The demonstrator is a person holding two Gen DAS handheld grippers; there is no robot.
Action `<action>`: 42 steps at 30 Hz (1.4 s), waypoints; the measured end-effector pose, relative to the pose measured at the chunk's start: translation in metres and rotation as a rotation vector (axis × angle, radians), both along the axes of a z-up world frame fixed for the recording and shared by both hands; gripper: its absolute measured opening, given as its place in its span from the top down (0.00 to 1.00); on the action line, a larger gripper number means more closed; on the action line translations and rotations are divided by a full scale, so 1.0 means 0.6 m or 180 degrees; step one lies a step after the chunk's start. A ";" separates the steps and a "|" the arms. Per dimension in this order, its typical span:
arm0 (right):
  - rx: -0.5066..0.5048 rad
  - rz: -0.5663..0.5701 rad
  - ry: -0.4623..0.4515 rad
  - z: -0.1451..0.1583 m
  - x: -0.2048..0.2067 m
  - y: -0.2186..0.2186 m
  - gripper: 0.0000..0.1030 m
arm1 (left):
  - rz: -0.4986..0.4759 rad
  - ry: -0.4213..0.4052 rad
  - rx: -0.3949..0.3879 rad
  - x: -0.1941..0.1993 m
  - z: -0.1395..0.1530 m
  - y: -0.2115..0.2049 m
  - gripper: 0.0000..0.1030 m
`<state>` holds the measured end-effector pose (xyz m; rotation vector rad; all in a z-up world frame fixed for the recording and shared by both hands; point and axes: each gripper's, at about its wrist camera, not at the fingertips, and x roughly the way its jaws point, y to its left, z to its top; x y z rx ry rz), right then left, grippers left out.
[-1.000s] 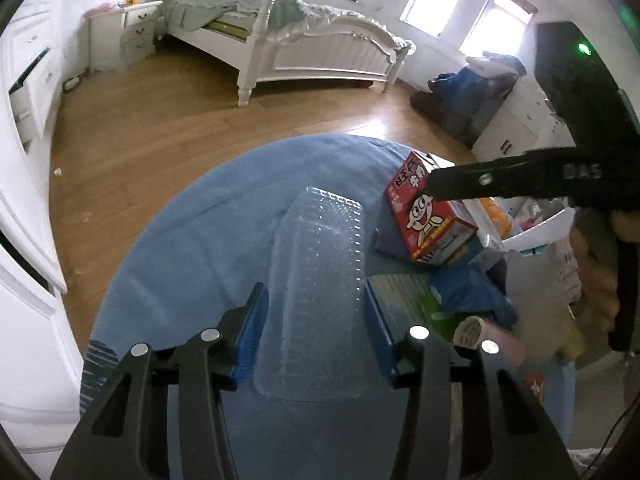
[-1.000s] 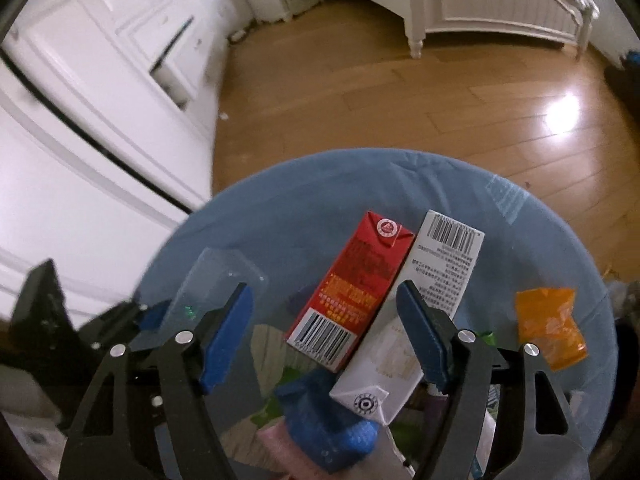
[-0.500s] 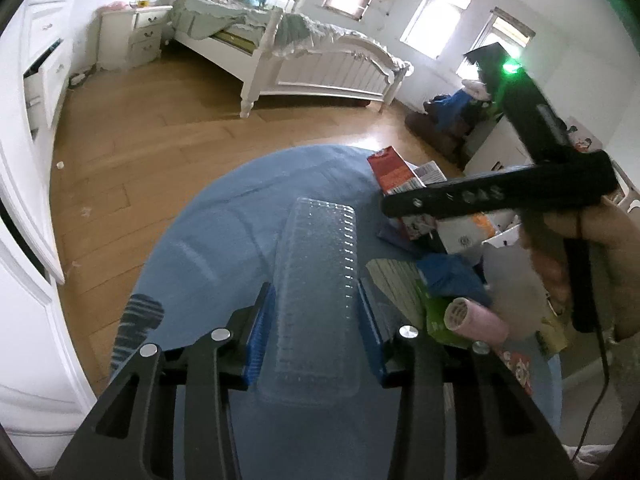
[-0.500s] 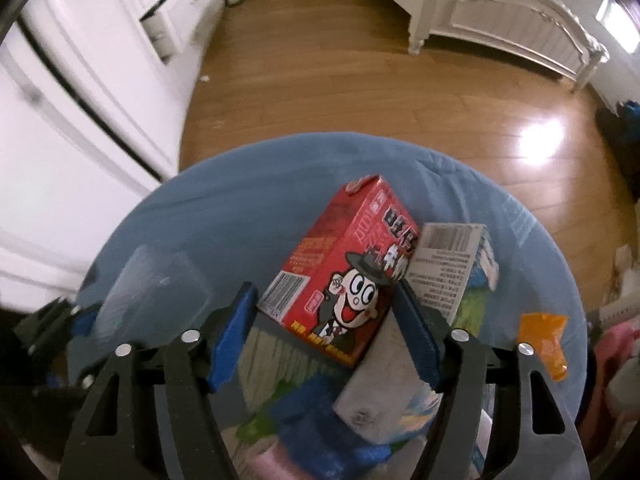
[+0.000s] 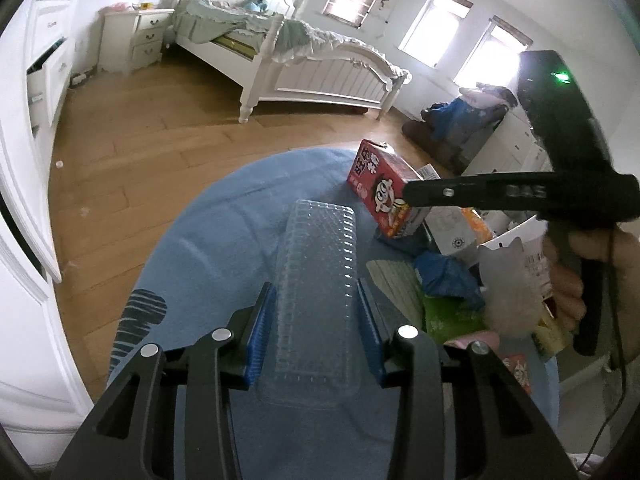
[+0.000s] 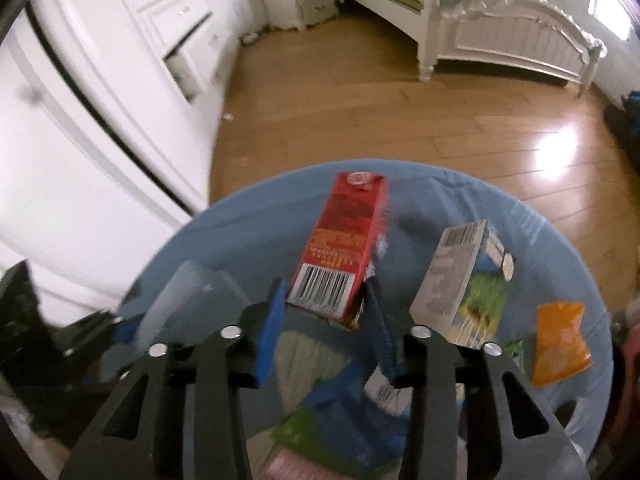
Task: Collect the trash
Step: 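Grasp the clear plastic tray with the left tool while the right tool grasps the red carton, then carry both items to the black bin and open both tools to drop them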
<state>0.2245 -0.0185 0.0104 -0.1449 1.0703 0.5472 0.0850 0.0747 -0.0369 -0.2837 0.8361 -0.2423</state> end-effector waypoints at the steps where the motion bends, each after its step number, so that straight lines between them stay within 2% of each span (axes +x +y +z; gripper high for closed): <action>1: 0.0156 0.0067 0.0083 0.000 -0.004 -0.004 0.62 | 0.0006 -0.0005 0.0004 0.001 0.001 -0.002 0.62; 2: 0.0221 0.0109 0.0142 -0.002 -0.006 -0.009 0.63 | 0.0014 -0.0012 0.0000 0.001 0.000 -0.002 0.62; 5: 0.0052 0.0034 0.0112 -0.010 0.000 -0.018 0.63 | 0.0051 -0.0014 -0.0042 0.001 -0.004 -0.001 0.62; 6: 0.0055 -0.0009 0.0189 -0.017 0.011 -0.018 0.63 | 0.0057 -0.0012 -0.0048 0.002 -0.003 0.000 0.62; 8: 0.0046 -0.0039 0.0263 -0.028 0.029 -0.011 0.63 | 0.0058 -0.0012 0.0028 0.004 -0.003 -0.010 0.62; 10: -0.0129 -0.0036 0.0174 -0.039 0.042 0.005 0.63 | 0.0050 -0.0009 0.0122 0.006 -0.003 -0.019 0.62; 12: -0.0081 0.0009 0.0154 -0.042 0.043 0.015 0.63 | 0.0057 -0.0005 0.0086 0.008 -0.004 -0.017 0.62; 13: -0.0044 0.0016 0.0134 -0.041 0.044 0.017 0.67 | 0.0061 -0.0003 0.0041 0.008 -0.004 -0.012 0.62; 17: 0.0619 0.0049 -0.0037 0.010 0.003 -0.023 0.67 | 0.0102 -0.0064 -0.0118 -0.003 -0.004 0.005 0.63; 18: 0.0939 0.0081 -0.0108 0.032 -0.020 -0.050 0.67 | 0.0117 -0.0116 -0.0124 -0.007 0.000 0.006 0.63; 21: 0.1525 0.0114 -0.0343 0.079 -0.076 -0.126 0.67 | 0.0049 -0.0274 -0.0042 -0.026 0.025 -0.013 0.63; 23: 0.1866 0.0070 -0.0589 0.103 -0.130 -0.203 0.67 | -0.0087 -0.0380 -0.0164 -0.043 0.053 -0.040 0.63; 26: 0.2186 -0.0139 -0.0919 0.119 -0.194 -0.331 0.67 | -0.0357 -0.0585 -0.0239 -0.059 0.110 -0.107 0.63; 29: 0.2295 -0.0516 -0.1168 0.120 -0.237 -0.464 0.67 | -0.0689 -0.0720 -0.0372 -0.058 0.158 -0.193 0.63; 33: 0.2433 -0.1055 -0.1368 0.092 -0.279 -0.631 0.67 | -0.1248 -0.0615 -0.0574 -0.026 0.183 -0.357 0.63; 38: 0.2637 -0.1749 -0.1332 0.002 -0.287 -0.805 0.67 | -0.1870 -0.0373 -0.0658 0.010 0.162 -0.559 0.62; 40: 0.2619 -0.2050 -0.1219 -0.052 -0.280 -0.859 0.67 | -0.2055 -0.0306 -0.0647 0.031 0.142 -0.632 0.62; 42: 0.2679 -0.2369 -0.0989 -0.124 -0.265 -0.911 0.67 | -0.2135 -0.0123 -0.0683 0.051 0.116 -0.690 0.62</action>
